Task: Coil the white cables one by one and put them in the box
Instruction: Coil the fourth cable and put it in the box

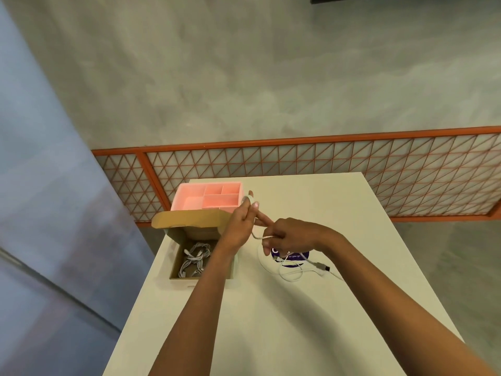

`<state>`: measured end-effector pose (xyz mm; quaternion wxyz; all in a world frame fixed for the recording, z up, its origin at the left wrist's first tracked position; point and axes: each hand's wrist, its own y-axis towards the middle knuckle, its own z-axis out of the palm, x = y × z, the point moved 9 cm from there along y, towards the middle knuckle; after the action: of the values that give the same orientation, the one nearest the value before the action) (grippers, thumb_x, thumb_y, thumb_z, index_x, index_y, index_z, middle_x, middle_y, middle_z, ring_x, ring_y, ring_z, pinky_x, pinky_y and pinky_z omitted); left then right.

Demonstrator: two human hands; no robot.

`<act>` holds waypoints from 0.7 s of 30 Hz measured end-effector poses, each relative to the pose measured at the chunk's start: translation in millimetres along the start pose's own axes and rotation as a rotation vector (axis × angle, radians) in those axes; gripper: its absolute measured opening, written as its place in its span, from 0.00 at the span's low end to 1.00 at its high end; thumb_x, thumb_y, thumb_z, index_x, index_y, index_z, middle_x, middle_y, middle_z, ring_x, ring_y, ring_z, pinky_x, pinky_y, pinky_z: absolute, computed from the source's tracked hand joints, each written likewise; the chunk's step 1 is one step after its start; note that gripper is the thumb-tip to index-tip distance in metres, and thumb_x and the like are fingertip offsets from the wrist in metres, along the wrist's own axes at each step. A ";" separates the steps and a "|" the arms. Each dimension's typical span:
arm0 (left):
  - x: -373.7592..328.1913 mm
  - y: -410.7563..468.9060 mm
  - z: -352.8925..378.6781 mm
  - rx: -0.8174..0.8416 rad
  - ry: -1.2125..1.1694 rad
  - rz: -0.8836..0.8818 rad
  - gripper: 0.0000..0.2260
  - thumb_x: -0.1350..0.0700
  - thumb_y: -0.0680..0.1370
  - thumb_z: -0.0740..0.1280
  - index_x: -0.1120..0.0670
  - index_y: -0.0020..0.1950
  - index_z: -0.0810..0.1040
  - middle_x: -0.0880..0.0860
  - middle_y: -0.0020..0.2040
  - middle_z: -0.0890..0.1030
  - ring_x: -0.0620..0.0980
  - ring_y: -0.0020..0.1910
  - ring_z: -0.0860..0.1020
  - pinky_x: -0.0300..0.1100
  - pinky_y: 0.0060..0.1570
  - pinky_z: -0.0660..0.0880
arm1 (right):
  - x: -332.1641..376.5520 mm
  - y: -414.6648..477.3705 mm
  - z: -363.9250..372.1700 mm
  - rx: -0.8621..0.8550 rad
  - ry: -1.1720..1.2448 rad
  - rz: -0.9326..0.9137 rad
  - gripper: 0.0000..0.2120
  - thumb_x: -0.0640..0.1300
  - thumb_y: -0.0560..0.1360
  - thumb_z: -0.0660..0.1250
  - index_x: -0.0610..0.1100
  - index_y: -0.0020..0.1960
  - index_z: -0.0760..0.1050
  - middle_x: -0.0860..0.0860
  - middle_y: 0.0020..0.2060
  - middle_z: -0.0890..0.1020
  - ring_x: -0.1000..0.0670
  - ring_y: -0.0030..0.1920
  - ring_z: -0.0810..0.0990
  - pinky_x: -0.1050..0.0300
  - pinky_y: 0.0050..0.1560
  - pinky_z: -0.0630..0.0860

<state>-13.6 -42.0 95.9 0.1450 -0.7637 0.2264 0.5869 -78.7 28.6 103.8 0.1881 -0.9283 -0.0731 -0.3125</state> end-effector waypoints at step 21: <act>-2.9 -40.8 37.5 0.576 -0.597 -0.228 0.18 0.52 0.80 0.56 0.61 0.56 0.80 0.45 0.20 0.61 0.41 0.17 0.58 0.35 0.32 0.72 | -13.3 -14.5 -79.3 -0.341 -0.141 -0.111 0.08 0.48 0.73 0.71 0.43 0.43 0.81 0.51 0.33 0.79 0.56 0.33 0.73 0.66 0.34 0.68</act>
<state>-24.4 11.7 86.8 0.4754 -0.5088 0.2434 0.6752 -136.8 10.4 158.3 0.0048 -0.9608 -0.0831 -0.2644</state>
